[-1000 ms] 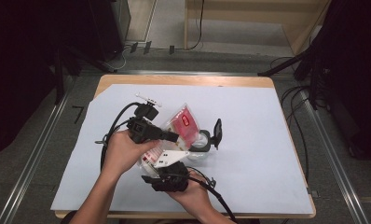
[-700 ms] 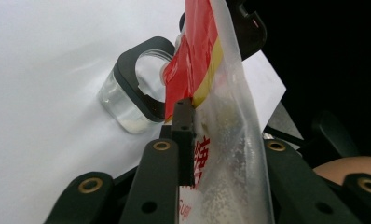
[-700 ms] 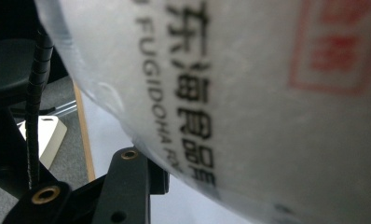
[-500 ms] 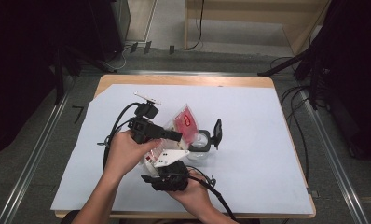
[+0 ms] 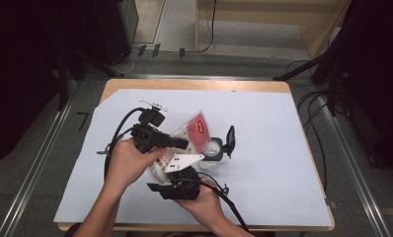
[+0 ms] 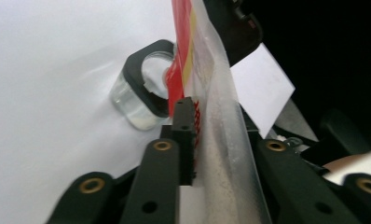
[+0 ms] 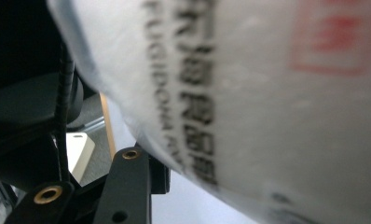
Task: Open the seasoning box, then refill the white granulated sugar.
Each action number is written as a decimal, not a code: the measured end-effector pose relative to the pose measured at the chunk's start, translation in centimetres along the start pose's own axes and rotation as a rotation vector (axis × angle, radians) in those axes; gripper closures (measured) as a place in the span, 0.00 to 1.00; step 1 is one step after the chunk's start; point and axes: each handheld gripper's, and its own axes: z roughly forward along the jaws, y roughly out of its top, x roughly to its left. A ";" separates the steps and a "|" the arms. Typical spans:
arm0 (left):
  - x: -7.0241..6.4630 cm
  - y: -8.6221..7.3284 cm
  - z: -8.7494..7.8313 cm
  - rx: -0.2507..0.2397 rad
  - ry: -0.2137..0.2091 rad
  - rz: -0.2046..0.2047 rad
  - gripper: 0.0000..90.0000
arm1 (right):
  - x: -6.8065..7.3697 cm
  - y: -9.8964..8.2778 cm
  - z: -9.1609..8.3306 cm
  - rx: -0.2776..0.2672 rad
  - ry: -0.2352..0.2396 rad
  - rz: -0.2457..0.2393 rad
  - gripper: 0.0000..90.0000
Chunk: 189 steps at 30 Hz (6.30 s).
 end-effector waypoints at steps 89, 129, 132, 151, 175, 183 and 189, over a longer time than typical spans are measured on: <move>-0.6 3.3 0.8 0.017 0.006 0.009 0.87 | -0.9 1.7 -1.4 -0.020 0.020 0.010 0.70; -0.5 2.8 0.3 0.006 0.025 -0.024 0.88 | -0.7 1.7 -1.5 -0.028 0.028 0.009 0.70; -0.7 2.9 0.4 -0.001 0.029 -0.009 0.88 | -0.6 1.7 -1.6 -0.029 0.026 0.007 0.70; -0.8 3.2 0.3 -0.016 0.015 -0.023 0.86 | -0.6 1.8 -1.8 -0.038 0.035 0.008 0.71; -1.3 2.9 0.1 -0.055 0.053 0.009 0.87 | -0.5 1.9 -1.4 -0.043 0.034 -0.007 0.70; -1.5 2.9 0.1 -0.061 0.057 0.014 0.87 | -0.6 1.9 -1.5 -0.039 0.030 -0.011 0.71; -1.5 2.9 0.2 -0.062 0.059 0.014 0.87 | -0.7 2.0 -1.5 -0.034 0.033 -0.016 0.70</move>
